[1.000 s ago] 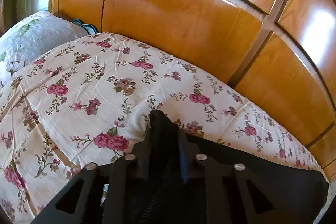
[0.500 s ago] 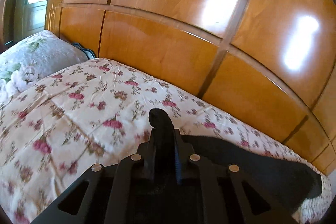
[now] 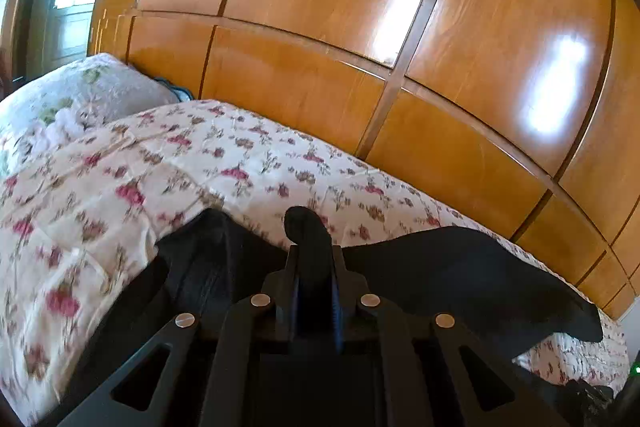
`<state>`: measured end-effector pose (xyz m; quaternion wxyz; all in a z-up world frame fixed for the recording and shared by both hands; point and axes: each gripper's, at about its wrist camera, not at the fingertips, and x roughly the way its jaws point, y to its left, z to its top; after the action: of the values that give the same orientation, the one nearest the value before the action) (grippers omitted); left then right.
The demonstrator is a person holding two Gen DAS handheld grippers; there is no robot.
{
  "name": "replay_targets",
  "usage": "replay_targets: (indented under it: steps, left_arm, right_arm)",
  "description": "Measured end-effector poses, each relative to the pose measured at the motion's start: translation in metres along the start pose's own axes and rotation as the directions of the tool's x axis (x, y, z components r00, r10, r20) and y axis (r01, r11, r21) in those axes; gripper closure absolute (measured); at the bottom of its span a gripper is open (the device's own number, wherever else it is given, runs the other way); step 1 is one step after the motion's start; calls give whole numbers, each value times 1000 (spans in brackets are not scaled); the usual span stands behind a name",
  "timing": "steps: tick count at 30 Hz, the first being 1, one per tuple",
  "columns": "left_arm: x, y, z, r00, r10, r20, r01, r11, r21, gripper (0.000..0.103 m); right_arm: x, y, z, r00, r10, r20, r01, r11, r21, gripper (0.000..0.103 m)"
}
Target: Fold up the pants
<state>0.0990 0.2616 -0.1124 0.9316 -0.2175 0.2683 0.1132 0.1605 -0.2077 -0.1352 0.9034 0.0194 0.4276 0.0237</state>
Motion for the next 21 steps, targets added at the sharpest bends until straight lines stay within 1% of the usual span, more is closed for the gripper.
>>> replay_targets:
  steps: [4, 11, 14, 16, 18, 21]
  left_arm:
    - [-11, 3, -10, 1000, -13, 3, 13, 1000, -20, 92]
    - [-39, 13, -20, 998, -46, 52, 49, 997, -63, 92]
    - [-50, 24, -31, 996, -57, 75, 64, 994, -92, 92]
    - [-51, 31, -43, 995, -62, 74, 70, 991, -111, 92]
    - [-49, 43, -53, 995, -78, 57, 87, 981, -175, 92]
    - [-45, 58, -59, 993, -105, 50, 114, 959, -258, 92]
  right_arm:
    - [0, 0, 0, 1000, -4, -3, 4, 1000, -5, 41]
    - [0, 1, 0, 1000, -11, -7, 11, 1000, -15, 41]
    - [-1, 3, 0, 1000, -18, -9, 18, 1000, -23, 41]
    - [-1, 3, 0, 1000, -19, -9, 19, 1000, -25, 41]
    - [-1, 3, 0, 1000, -19, -8, 19, 1000, -22, 41]
    - [-1, 3, -1, 1000, -23, -8, 23, 999, -25, 41]
